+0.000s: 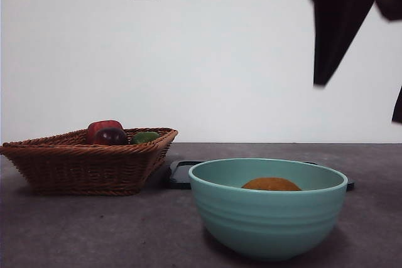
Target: Pick up the wifruite, put it on the bowl, pick up the plate, put it on desk
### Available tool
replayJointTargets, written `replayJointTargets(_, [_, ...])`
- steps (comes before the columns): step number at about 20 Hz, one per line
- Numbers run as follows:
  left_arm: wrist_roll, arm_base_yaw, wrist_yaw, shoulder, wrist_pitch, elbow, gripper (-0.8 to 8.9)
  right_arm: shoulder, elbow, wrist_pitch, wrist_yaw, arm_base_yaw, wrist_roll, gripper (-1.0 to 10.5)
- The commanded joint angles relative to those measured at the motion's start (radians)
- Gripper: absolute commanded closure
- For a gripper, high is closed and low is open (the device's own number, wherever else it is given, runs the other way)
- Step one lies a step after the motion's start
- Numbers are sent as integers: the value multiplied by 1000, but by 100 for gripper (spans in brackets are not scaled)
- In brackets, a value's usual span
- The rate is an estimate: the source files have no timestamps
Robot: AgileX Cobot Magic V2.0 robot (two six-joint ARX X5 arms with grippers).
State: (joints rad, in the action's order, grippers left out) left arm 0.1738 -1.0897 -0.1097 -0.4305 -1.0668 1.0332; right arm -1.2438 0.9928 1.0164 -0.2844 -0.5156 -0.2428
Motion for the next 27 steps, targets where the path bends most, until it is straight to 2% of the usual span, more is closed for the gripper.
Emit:
replayJointTargets(1, [2, -11, -6, -2, 12, 9, 283, -56, 17, -14, 35, -39, -16, 381])
replayJointTargets(6, [2, -11, -6, -2, 12, 9, 283, -180, 17, -70, 61, -113, -21, 381])
replayJointTargets(9, [2, -11, -6, -2, 12, 9, 283, -247, 17, -70, 137, -128, -43, 382])
replayJointTargets(11, [2, -11, -6, -2, 12, 9, 283, -279, 17, -74, 158, -129, -54, 382])
replayJointTargets(14, [2, -11, -6, -2, 12, 9, 283, -322, 17, -93, 184, -129, -53, 473])
replayJointTargets(16, [2, -11, -6, -2, 12, 9, 283, -346, 17, -122, 177, -130, -57, 477])
replayJointTargets(17, [2, -11, -6, -2, 12, 9, 283, -353, 17, -140, 168, -135, -63, 520])
replayJointTargets(19, [2, -11, -6, -2, 12, 9, 283, -364, 17, -168, 141, -138, -69, 696])
replayJointTargets(22, [2, -11, -6, -2, 13, 9, 283, -364, 17, -187, 116, -145, -90, 900])
replayJointTargets(23, [2, -11, -6, -2, 13, 9, 283, -364, 17, -185, 116, -146, -93, 942])
replayJointTargets(27, [2, -11, -6, -2, 12, 9, 283, -364, 36, -165, 117, -156, -115, 942])
